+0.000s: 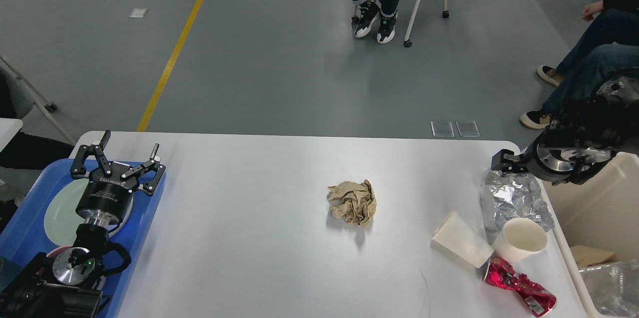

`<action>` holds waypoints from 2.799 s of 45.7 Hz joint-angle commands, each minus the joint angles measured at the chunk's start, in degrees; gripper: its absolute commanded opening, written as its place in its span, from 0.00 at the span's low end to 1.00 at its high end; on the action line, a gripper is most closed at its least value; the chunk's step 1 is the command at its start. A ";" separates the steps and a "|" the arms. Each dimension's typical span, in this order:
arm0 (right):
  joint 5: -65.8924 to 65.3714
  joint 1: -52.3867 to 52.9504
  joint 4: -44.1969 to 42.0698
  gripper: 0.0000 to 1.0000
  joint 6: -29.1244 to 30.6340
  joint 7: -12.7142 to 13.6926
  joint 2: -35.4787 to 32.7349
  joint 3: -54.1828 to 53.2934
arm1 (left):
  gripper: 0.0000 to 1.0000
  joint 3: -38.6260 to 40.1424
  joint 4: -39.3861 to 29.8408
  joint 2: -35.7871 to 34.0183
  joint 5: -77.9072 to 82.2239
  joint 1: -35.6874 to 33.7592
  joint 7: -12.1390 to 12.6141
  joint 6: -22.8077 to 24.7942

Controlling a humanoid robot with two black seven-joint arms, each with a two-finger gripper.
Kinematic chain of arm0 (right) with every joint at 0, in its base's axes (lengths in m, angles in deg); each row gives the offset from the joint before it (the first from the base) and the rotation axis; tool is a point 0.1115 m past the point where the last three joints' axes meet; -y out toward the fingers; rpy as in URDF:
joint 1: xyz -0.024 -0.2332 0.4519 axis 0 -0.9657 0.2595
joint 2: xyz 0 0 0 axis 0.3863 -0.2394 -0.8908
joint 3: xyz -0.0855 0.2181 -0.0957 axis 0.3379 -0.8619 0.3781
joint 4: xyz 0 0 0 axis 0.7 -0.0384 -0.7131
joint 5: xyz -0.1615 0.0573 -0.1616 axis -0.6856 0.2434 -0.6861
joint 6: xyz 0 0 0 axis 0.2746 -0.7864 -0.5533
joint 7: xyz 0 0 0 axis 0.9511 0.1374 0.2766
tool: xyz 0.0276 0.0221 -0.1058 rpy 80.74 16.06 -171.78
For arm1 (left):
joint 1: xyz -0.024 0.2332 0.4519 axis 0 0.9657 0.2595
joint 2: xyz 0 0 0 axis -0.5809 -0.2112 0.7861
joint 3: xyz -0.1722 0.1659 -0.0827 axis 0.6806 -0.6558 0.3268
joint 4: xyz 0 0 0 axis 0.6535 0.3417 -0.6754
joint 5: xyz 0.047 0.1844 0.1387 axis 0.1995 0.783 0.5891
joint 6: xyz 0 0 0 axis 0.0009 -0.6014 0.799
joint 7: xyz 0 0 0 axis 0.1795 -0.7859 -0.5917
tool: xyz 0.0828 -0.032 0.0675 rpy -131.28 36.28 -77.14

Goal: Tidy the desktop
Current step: 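Lower the right gripper toward the crumpled foil beside the bin, then close the right gripper on the crumpled silver foil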

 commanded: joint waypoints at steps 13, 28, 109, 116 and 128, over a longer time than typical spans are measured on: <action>0.11 -19.55 -24.00 1.00 -1.25 0.09 8.00 -2.15 | 0.96 0.00 -0.08 0.00 0.00 -0.01 0.00 0.00; -0.06 -28.26 -32.28 0.98 -3.62 0.01 10.20 -2.23 | 0.96 0.00 0.00 0.00 0.00 -0.01 0.00 0.00; 0.29 -34.33 -36.76 0.00 -6.52 0.27 12.49 -3.02 | 0.96 0.00 0.00 0.00 0.00 -0.01 0.00 0.00; 0.29 -32.05 -36.59 0.00 -6.09 0.27 12.22 -3.02 | 0.96 0.00 0.00 0.00 0.00 -0.01 0.00 0.00; 0.20 -27.13 -32.02 0.00 -5.38 0.62 10.64 -3.02 | 0.96 0.00 0.00 0.00 0.00 -0.01 0.00 0.00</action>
